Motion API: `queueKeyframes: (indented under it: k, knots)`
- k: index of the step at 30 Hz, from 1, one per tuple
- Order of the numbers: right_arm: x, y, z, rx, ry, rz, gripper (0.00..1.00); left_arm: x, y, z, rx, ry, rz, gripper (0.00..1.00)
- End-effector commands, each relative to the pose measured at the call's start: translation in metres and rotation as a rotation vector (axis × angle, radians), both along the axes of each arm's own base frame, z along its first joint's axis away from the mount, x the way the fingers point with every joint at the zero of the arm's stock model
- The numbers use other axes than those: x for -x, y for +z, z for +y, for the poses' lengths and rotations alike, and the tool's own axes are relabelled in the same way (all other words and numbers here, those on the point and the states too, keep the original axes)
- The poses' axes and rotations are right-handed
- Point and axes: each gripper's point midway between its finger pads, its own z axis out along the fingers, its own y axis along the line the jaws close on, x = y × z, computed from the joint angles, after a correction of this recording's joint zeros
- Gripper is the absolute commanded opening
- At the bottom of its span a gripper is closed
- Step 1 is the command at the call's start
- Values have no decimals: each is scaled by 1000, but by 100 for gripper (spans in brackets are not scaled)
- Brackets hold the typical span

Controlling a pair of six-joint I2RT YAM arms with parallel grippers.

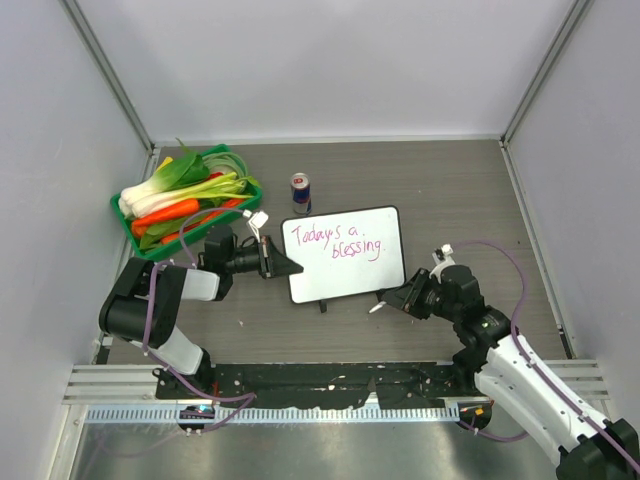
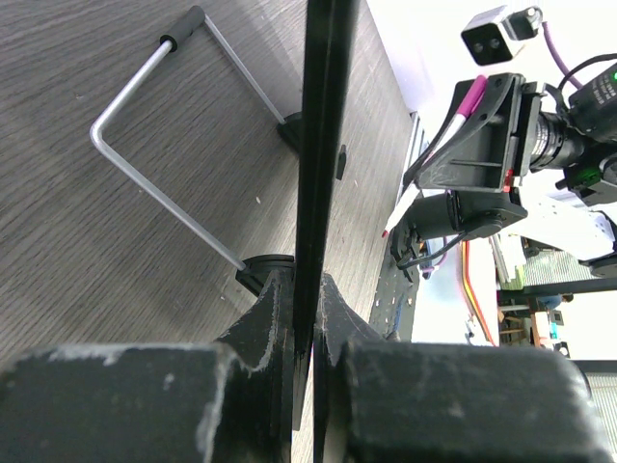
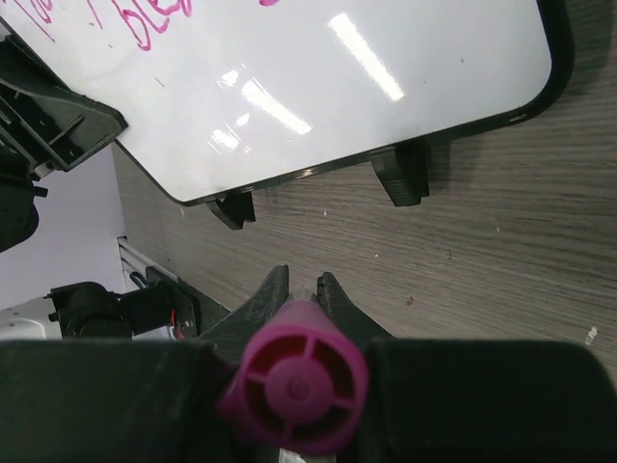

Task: Write a sentence on the whiteboard
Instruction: Place the whiteboard marker at the center of the board.

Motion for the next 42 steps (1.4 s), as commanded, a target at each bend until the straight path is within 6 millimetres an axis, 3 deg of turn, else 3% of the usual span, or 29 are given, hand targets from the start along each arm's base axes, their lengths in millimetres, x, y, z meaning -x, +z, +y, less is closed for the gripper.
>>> queueKeyframes:
  k: [1, 13, 18, 24, 35, 42]
  knots:
    - [6, -3, 4, -50, 4, 30, 1, -6, -18, 3, -51, 50, 52, 0]
    - [15, -31, 2, -49, -14, 145, 4, -5, -16, 4, -58, 57, 38, 0]
    - [17, -37, 3, -44, -4, 170, 33, -5, -17, 3, -54, 51, 45, 0]
    - [15, -35, 2, -59, -18, 161, 57, -5, -16, 3, -53, 51, 43, 0]
    - [9, -25, 3, -58, -22, 128, 77, -5, -16, 3, -54, 53, 40, 0]
    - [8, -23, -1, -50, -37, 114, 79, -4, -16, 5, -59, 60, 32, 0]
